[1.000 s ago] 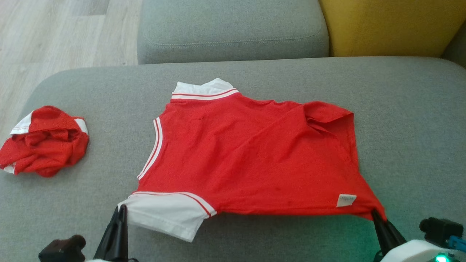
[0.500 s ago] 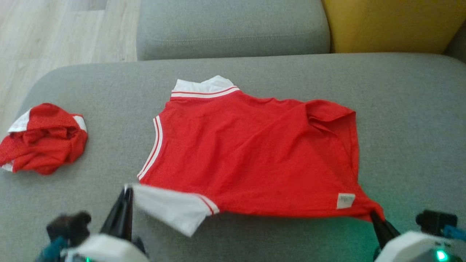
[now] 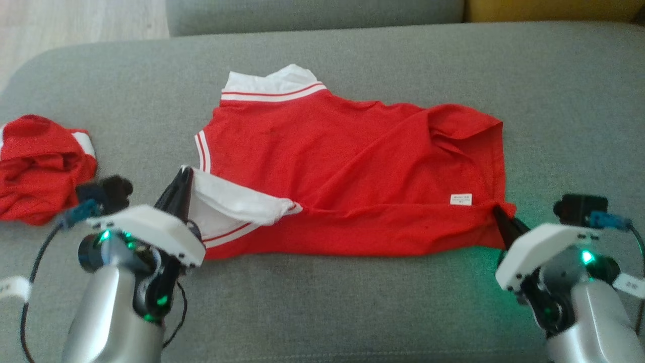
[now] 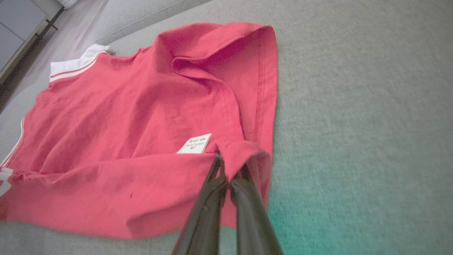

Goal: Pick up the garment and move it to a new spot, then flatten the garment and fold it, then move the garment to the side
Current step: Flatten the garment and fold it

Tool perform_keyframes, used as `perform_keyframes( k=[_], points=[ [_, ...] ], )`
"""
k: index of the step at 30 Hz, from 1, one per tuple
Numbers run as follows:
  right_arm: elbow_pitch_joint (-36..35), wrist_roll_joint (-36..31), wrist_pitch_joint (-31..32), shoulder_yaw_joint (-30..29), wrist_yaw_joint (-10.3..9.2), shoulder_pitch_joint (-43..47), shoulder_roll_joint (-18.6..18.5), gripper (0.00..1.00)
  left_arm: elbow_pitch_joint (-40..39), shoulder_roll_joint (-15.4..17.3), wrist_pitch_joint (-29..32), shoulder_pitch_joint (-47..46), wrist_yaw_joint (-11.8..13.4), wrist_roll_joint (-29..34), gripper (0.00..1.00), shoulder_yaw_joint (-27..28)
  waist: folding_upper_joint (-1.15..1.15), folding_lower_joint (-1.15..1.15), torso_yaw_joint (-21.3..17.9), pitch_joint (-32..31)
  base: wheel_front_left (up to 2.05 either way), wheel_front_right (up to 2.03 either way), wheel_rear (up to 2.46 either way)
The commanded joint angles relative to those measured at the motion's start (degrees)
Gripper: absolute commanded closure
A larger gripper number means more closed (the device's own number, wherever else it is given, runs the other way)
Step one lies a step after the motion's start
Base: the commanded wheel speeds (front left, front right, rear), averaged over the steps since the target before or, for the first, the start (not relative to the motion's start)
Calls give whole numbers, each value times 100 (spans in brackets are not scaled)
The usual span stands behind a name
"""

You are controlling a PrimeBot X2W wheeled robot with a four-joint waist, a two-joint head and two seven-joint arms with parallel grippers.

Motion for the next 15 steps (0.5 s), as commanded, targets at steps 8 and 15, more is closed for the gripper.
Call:
perform_keyframes(
  k=[8, 15],
  points=[
    [214, 80, -657, 412, -5, -615, -113, 0, 878, 83, -476, -909, -201, -134, 0, 154, 0, 0, -42, 257, 0, 0, 0],
    [-467, -152, -1684, 550, -5, -234, -142, 0, 635, 127, -1783, -540, 99, 465, 0, 76, 0, 0, -16, 169, 0, 0, 0]
  ],
)
